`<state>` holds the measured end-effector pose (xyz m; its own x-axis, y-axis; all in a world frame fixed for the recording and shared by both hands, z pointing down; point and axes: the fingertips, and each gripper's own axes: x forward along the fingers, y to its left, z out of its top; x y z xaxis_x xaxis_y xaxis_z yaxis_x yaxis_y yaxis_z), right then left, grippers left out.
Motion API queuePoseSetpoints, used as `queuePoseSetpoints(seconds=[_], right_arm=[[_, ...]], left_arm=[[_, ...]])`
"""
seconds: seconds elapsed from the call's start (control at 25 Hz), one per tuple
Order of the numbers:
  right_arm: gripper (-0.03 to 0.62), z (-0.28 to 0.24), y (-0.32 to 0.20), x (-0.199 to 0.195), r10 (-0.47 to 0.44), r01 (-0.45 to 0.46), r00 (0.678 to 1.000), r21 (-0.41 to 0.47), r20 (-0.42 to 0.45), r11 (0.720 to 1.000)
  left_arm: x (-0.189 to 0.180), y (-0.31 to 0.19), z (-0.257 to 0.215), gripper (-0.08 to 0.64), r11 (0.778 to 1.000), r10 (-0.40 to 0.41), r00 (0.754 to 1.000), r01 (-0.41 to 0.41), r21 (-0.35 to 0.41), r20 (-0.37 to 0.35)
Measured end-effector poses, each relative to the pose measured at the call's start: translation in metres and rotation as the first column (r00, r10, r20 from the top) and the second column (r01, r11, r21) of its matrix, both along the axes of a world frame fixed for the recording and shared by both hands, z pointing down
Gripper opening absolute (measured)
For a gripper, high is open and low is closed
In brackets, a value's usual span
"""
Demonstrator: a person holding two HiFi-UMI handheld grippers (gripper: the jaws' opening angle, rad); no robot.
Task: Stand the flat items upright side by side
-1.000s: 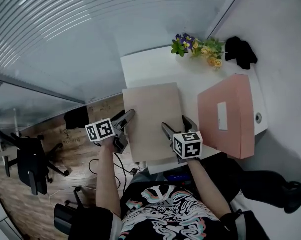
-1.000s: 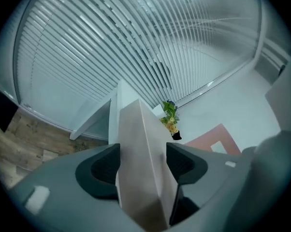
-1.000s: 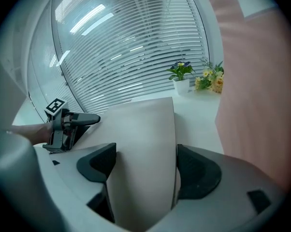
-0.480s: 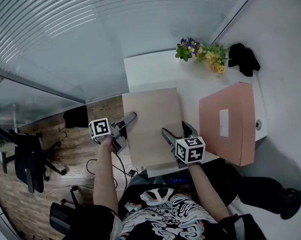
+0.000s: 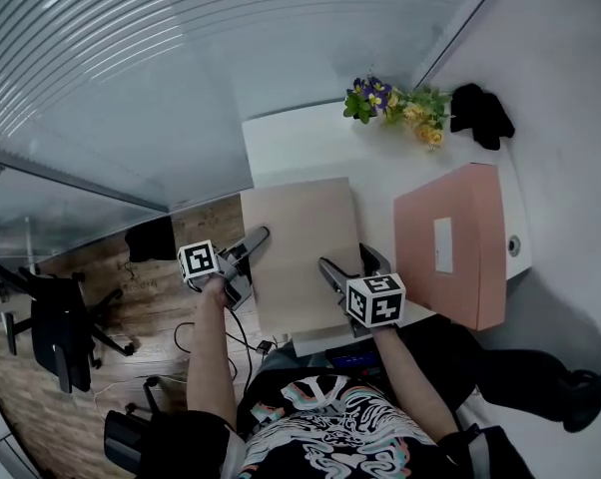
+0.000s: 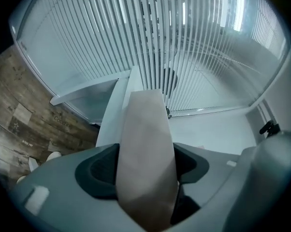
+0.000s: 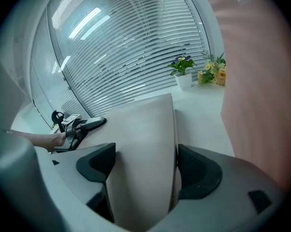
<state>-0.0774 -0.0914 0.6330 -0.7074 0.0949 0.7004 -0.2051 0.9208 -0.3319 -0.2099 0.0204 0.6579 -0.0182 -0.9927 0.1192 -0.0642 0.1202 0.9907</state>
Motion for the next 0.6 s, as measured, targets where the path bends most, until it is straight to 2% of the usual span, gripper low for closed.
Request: queuePoseSetpoints(seconds=[0.24,0.32,0.52,0.6], right_arm=[[0.396,-0.008,0.001,-0.003,-0.012,0.012,1.0,0.036,0.005,0.999],[0.387,-0.01,0.001,-0.002,-0.015,0.014,1.0,0.042,0.002,0.999],[0.278,-0.025,-0.002,0.0,-0.011,0.007,1.0,0.13,0.028,0.991],[0.279,-0.033,0.0,0.0,-0.011,0.004,0.999,0.133,0.049,0.991]], left_arm=[[-0.004,0.0,-0.006,0.311,0.999,-0.005,1.0,0.006,-0.032,0.021],[-0.005,0.003,-0.006,0.311,0.998,-0.012,1.0,0.014,-0.065,0.026],[-0.012,0.009,-0.017,0.311,0.989,-0.024,0.998,0.033,-0.144,0.062],[-0.014,0.01,-0.025,0.311,0.985,-0.025,0.996,0.038,-0.168,0.081]])
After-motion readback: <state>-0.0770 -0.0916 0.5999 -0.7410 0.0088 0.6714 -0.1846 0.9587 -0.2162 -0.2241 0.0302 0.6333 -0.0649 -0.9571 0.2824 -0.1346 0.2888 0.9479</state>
